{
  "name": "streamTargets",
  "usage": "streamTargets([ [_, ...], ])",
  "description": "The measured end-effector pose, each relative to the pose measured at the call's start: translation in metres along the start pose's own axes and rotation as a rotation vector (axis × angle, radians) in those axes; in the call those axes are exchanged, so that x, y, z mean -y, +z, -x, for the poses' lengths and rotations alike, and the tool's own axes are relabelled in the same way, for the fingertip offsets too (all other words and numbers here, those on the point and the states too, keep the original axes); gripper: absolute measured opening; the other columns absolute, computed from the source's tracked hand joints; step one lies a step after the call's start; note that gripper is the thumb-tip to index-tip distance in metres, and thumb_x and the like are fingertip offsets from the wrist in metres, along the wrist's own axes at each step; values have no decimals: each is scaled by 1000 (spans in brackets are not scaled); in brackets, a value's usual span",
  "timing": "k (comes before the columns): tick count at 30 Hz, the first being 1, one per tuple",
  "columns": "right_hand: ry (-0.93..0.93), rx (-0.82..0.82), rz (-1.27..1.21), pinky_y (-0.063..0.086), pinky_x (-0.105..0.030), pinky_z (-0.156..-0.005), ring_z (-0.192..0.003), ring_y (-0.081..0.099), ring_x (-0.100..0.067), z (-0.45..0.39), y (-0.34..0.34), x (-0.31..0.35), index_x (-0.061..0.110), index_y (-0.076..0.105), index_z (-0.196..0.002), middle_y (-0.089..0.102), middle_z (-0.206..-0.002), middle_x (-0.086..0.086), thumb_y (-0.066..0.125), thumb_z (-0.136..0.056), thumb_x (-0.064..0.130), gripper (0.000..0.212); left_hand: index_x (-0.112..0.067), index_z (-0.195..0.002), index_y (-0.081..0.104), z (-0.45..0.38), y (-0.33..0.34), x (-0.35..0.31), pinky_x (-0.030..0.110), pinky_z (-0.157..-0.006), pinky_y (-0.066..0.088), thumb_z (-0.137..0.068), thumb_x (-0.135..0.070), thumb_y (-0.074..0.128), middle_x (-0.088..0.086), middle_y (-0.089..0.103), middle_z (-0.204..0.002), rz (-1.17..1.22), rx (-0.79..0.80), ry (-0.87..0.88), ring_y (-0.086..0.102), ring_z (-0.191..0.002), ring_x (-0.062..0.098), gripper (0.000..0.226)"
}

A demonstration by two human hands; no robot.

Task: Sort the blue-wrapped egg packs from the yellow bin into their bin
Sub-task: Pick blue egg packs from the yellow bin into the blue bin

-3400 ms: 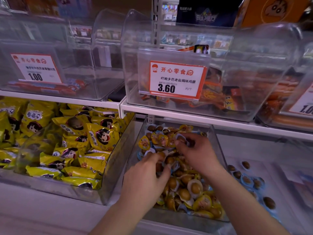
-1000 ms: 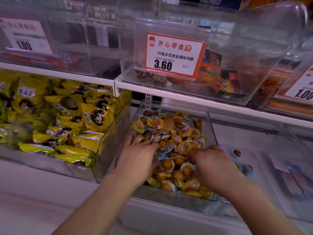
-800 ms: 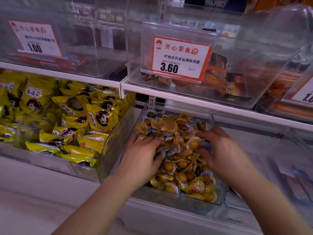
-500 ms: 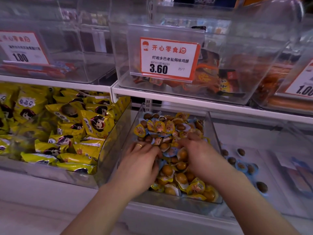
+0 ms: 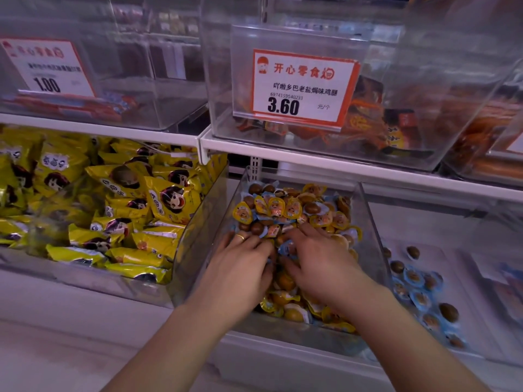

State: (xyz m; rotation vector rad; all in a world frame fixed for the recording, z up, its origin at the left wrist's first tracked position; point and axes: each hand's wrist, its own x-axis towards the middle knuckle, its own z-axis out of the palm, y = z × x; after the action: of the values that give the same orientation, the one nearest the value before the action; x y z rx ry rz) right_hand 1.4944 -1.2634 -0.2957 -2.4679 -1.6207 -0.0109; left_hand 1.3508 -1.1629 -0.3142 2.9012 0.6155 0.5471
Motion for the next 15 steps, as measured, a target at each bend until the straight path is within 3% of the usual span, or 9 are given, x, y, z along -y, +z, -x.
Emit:
streamTargets([
  [5, -55, -93, -19, 49, -34, -81, -113, 58, -21, 3, 1, -1, 29, 56, -127, 57, -124, 5, 59, -92, 39, 37, -28, -98, 59, -1, 0, -2, 35, -91, 40, -91, -35, 53, -7, 61, -104, 104, -66, -48, 53, -102, 19, 11],
  [9, -64, -154, -8, 51, -35, -71, -91, 66, -26, 10, -4, -9, 25, 59, -118, 66, -106, 1, 52, -91, 38, 30, -36, -93, 52, -2, 0, -2, 33, -75, 45, -93, -37, 50, -17, 55, -95, 283, -144, -124, 52, -92, 10, 2],
  [15, 154, -192, -250, 48, -31, -54, -69, 63, -19, 14, -8, -20, 29, 62, -84, 66, -69, 3, 64, -74, 34, 11, -42, -99, 55, -3, 0, -6, 25, -64, 46, -96, -41, 52, -22, 60, -96, 528, -245, -234, 58, -85, -1, 4],
])
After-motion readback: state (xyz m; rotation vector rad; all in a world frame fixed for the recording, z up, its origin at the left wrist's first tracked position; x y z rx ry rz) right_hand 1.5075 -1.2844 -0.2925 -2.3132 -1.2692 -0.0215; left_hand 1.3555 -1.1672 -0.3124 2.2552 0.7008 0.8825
